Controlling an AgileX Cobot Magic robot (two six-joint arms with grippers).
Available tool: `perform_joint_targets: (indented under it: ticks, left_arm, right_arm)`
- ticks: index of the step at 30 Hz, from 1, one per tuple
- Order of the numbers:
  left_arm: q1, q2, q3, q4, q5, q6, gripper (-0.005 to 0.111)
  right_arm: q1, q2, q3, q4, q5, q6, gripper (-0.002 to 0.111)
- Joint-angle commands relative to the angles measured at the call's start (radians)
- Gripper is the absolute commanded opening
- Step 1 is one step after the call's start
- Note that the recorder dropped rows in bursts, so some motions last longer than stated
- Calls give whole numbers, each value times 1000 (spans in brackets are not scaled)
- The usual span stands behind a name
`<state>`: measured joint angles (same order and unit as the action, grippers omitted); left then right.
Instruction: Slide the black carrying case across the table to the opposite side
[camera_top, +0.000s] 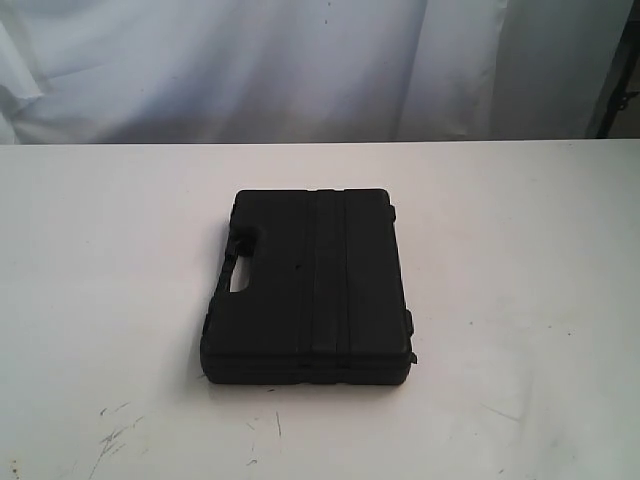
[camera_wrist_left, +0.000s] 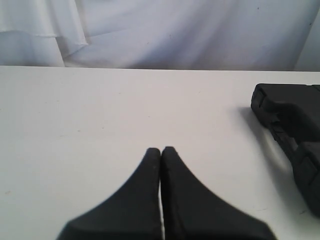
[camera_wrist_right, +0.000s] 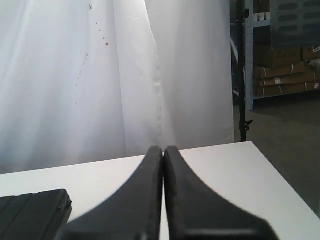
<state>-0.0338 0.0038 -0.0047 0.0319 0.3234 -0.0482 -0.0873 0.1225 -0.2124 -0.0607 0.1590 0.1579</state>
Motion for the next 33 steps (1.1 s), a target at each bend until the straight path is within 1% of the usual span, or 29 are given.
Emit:
perform_joint_targets:
  ticks: [1,3,5,10,17,33]
  left_arm:
    - [-5,-4,5,3,-9,1,0]
    - [-5,-4,5,3,-9,1,0]
    - [-5,-4,5,3,-9,1,0]
    - [-5,-4,5,3,-9,1,0]
    - [-5,-4,5,3,-9,1,0]
    - [-5,-4,5,3,-9,1,0]
  right_arm:
    - [0,-122,156,50,-46,-12,0]
    - [0,-122,210,50,-52,-27,0]
    - [0,-122,212,50,-55,-52,0]
    - [0,-122,212,50,31,-129,0]
    - [0,-122,212,61,172,-133,0]
    - [0,-122,212,68,187,-158,0]
